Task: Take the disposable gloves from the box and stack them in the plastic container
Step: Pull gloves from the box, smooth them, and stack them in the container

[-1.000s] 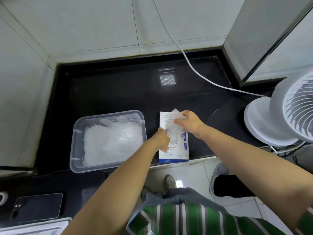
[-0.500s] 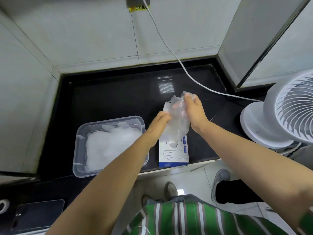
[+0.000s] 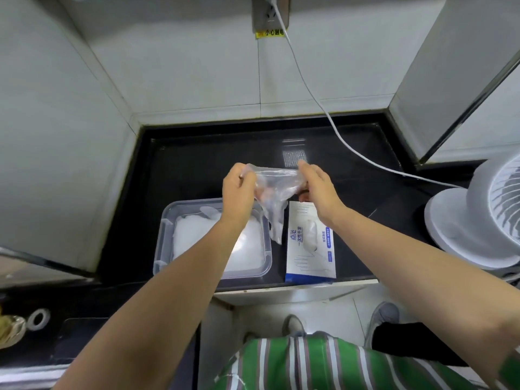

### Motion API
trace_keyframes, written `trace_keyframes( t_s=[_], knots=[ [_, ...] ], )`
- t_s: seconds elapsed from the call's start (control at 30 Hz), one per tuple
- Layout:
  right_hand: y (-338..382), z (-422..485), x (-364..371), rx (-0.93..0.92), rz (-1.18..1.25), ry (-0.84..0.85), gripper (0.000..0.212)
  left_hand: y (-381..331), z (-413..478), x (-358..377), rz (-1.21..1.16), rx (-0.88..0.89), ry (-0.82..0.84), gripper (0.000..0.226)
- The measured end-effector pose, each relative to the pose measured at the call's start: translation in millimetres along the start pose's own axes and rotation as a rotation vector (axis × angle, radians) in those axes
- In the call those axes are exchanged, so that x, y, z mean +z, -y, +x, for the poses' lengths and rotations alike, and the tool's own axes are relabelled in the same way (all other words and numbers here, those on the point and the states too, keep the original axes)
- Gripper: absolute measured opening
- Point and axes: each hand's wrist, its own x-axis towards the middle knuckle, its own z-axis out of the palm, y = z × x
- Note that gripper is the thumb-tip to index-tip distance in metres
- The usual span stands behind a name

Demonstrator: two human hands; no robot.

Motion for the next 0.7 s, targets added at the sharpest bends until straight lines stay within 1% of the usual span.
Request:
trace_keyframes(
  t_s=[0.03,0.07,0.1,0.13,0.17,0.23,0.27,0.3,0.33,0.37,0.43,0.47,0.5,0.57,0.63,0.7],
  knots=[
    [0.0,1.3,3.3,0.014,0.0,0.039,0.043,1.0,1.0,-5.6,0.003,-0.004,-0.012,0.014],
    [1.1,2.3,10.1,0.026,-0.003,0.105,0.056,2.7,1.9,-13.8,0.008,-0.011,-0.03,0.014],
    [1.8,2.8,15.1,0.033,-0.002,0.186,0.069,5.3,2.4,-20.8,0.013,-0.027,-0.042,0.016],
    [2.4,2.5,22.7,0.045,0.01,0.277,0.076,7.9,2.8,-30.0,0.031,-0.042,-0.054,0.017],
    [3.3,0.3,28.6,0.054,0.007,0.358,0.074,11.5,3.1,-38.7,0.056,-0.057,-0.057,0.017],
    [3.8,-1.7,41.5,0.033,0.0,0.465,0.054,17.8,2.5,-56.0,0.066,-0.068,-0.035,0.018],
    [3.5,-2.4,48.3,0.021,0.024,0.48,0.042,21.4,1.3,-64.5,0.063,-0.069,-0.02,0.022],
    [3.1,-3.5,55.0,0.022,0.066,0.481,0.029,25.5,0.3,-73.4,0.091,-0.078,-0.026,0.024],
    [2.3,-4.1,62.9,0.034,0.118,0.466,0.019,28.7,-1.2,-82.9,0.147,-0.082,-0.04,0.021],
    [1.5,-4.6,68.9,0.056,0.16,0.438,0.013,32.3,-2.4,-90.8,0.206,-0.08,-0.054,0.016],
    [-2.5,-4.8,82.7,0.102,0.173,0.372,0.01,40.7,-4.9,-107.7,0.285,-0.078,-0.059,0.013],
    [-6.4,-4.6,90.6,0.113,0.129,0.335,0.009,45.4,-6.3,-116.2,0.336,-0.088,-0.059,0.013],
    [-10.9,-4.2,97.0,0.108,0.034,0.285,0.007,51.0,-6.6,-122.7,0.396,-0.101,-0.063,0.013],
    [-21.7,-3.4,106.8,0.075,-0.209,0.177,0.006,59.1,-10.5,-130.5,0.536,-0.133,-0.072,0.016],
    [-30.0,-3.7,112.5,0.066,-0.364,0.137,0.005,63.9,-15.1,-131.5,0.702,-0.119,-0.075,0.023],
    [-34.4,-4.6,114.1,0.014,-0.481,0.126,0.022,65.5,-18.8,-126.9,0.838,-0.083,-0.051,0.03]
  ],
)
